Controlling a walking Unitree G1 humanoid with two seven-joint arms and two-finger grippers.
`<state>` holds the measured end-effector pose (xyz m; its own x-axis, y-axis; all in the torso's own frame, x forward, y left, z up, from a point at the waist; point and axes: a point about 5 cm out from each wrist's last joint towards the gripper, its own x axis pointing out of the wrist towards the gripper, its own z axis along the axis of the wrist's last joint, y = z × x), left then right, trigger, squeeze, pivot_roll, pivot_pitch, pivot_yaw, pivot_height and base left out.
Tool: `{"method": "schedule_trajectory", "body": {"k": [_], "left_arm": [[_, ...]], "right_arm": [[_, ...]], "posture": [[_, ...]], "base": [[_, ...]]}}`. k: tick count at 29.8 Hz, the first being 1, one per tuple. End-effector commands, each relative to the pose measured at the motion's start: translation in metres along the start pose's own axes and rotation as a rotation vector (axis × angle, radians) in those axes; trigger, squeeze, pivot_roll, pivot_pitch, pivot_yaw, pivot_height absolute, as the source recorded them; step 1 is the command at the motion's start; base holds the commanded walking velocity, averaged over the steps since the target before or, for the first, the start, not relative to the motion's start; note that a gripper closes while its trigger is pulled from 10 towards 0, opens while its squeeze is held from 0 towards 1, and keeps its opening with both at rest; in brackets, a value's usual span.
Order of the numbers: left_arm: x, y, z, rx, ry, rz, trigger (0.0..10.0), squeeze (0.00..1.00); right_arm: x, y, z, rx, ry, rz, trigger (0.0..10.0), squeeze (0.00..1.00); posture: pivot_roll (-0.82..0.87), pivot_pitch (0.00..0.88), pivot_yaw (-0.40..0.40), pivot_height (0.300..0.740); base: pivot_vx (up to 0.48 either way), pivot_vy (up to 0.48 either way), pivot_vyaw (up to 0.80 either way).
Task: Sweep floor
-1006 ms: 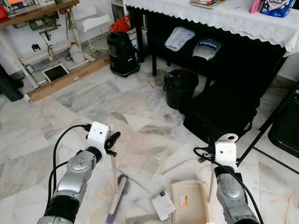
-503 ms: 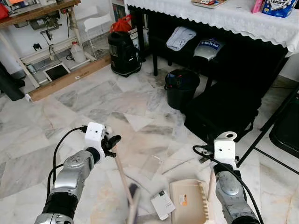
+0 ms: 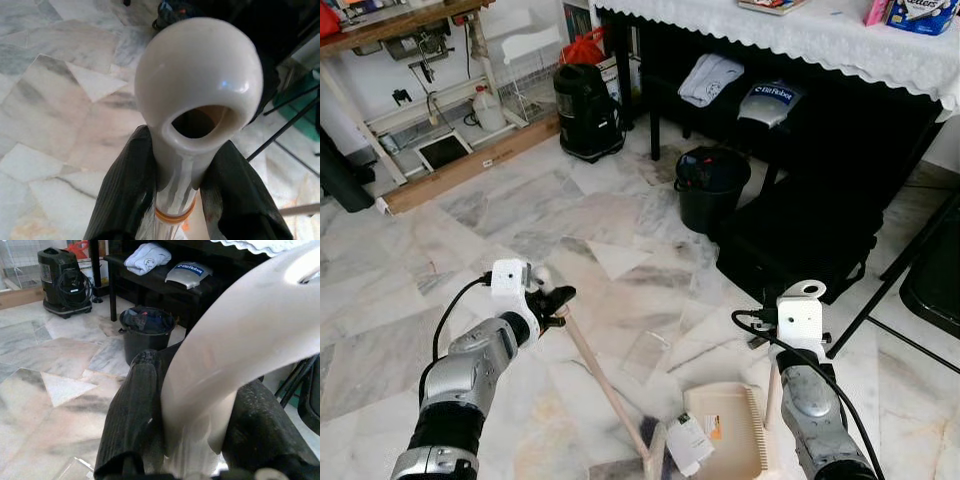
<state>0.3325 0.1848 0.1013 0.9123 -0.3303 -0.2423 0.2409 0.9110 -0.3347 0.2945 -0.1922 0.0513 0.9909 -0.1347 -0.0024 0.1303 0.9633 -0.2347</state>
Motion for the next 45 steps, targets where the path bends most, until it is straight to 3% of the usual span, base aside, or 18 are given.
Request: {"method": "schedule_trajectory", "body": {"k": [1,10,23,25,26,27,30,37,41,45], "left_arm": [[0.001,0.001,0.003,-0.063,-0.016,-0.004,10.0,0.0],[0.003,-0.003,0.008,-0.132,-0.036,-0.023,10.0,0.0],[0.005,-0.01,0.011,-0.119,-0.057,-0.036,10.0,0.0],[0.004,-0.007,0.022,-0.057,-0.152,0.014,10.0,0.0],[0.004,-0.007,0.022,-0.057,-0.152,0.014,10.0,0.0],[0.002,-0.004,0.034,-0.092,-0.236,0.045,10.0,0.0],[-0.001,-0.002,0.047,-0.1,-0.319,0.052,10.0,0.0],[-0.004,-0.001,0.056,-0.082,-0.389,0.064,10.0,0.0],[-0.009,0.001,0.066,-0.051,-0.48,0.111,10.0,0.0],[-0.011,0.003,0.069,-0.009,-0.513,0.156,10.0,0.0]], "right_arm": [[0.003,0.002,0.006,0.024,-0.032,-0.004,10.0,0.0],[0.004,0.002,0.007,0.033,-0.034,-0.009,10.0,0.0],[0.006,0.001,0.01,0.059,-0.047,-0.021,10.0,0.0],[0.007,0.0,0.011,0.062,-0.052,-0.023,10.0,0.0],[0.007,0.0,0.011,0.062,-0.052,-0.023,10.0,0.0],[0.007,0.0,0.011,0.063,-0.055,-0.026,10.0,0.0],[0.007,-0.001,0.011,0.066,-0.056,-0.028,10.0,0.0],[0.006,-0.001,0.011,0.07,-0.057,-0.03,10.0,0.0],[0.007,-0.001,0.013,0.074,-0.069,-0.028,10.0,0.0],[0.007,-0.002,0.014,0.079,-0.084,-0.03,10.0,0.0]], "posture": [[-0.05,0.089,0.075,0.74],[-0.05,0.086,0.075,0.74],[-0.04,0.077,0.077,0.74],[-0.04,0.073,0.078,0.74],[-0.04,0.073,0.078,0.74],[-0.04,0.073,0.078,0.74],[-0.04,0.064,0.079,0.74],[-0.05,0.052,0.081,0.74],[-0.05,0.043,0.081,0.74],[-0.05,0.04,0.079,0.74]], "base": [[0.0,0.0,0.0],[0.0,0.0,0.0],[0.0,0.0,0.0],[0.0,0.0,0.0],[0.0,0.0,0.0],[0.0,0.0,0.0],[0.0,0.0,0.0],[0.0,0.0,0.0],[0.0,0.0,0.0],[0.0,0.0,0.0]]}}
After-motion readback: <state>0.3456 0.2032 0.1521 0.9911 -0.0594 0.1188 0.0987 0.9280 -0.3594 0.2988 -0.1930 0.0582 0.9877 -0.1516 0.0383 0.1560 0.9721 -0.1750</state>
